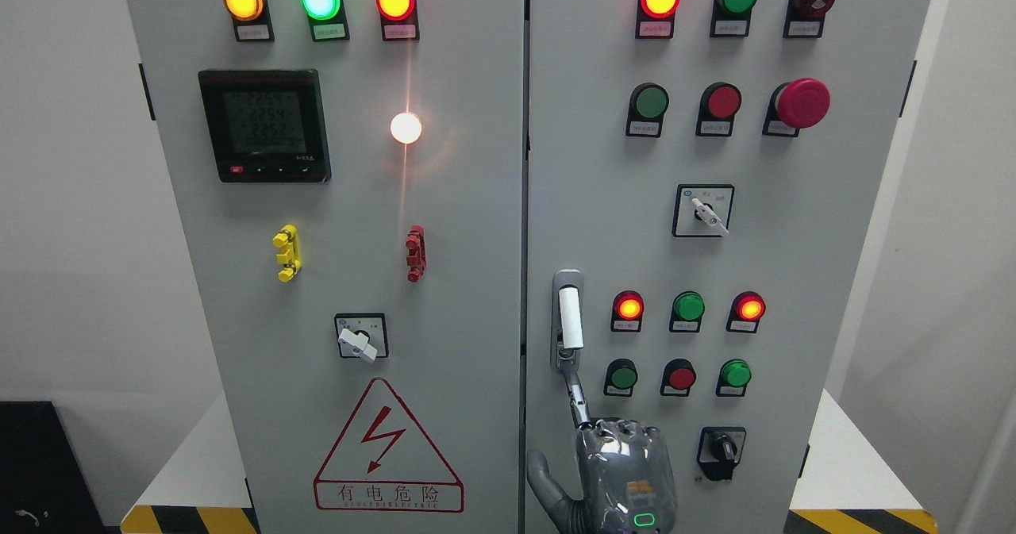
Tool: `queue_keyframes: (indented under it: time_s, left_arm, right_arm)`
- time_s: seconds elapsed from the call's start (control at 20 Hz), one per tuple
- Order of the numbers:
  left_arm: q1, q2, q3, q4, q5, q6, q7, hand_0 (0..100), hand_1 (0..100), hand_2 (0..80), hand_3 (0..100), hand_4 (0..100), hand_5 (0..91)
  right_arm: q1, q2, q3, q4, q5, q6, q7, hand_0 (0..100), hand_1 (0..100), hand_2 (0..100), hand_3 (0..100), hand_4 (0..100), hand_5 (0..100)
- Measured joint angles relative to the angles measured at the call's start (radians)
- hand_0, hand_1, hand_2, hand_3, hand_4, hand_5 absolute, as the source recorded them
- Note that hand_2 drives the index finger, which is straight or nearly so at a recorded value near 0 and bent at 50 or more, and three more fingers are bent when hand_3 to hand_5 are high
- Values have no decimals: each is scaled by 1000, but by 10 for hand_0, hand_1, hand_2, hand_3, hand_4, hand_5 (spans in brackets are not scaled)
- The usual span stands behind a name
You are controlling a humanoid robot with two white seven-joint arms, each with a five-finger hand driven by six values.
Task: Release door handle
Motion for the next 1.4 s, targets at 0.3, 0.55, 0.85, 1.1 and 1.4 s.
queue_keyframes:
  time_s: [0.3, 0.55, 0.85, 1.1, 1.4]
  left_arm:
    - [0, 0, 0, 0, 0, -2, 0, 120, 556, 0, 0, 0, 0]
    - [0, 0, 0, 0, 0, -4, 0, 120, 556, 0, 0, 0, 0]
    - [0, 0, 0, 0, 0, -1, 0, 120, 556, 0, 0, 0, 0]
    - [0, 0, 0, 0, 0, -1, 0, 120, 556, 0, 0, 0, 0]
    - [0, 0, 0, 0, 0, 0, 0, 120, 556, 0, 0, 0, 0]
  right_arm:
    - [0, -1, 0, 1, -1, -1, -1, 443, 324, 23, 1000, 1000, 1000]
    - [0, -1, 1, -2, -1, -1, -6, 443, 325, 26, 1000, 1000, 1000]
    - [0, -1, 1, -13, -1, -1, 3, 442, 325, 28, 1000, 1000, 1000]
    - [0, -1, 1, -31, -1, -1, 12, 442, 325, 28, 1000, 1000, 1000]
    - [0, -2, 2, -48, -1, -1, 3, 441, 325, 29, 1000, 1000, 1000]
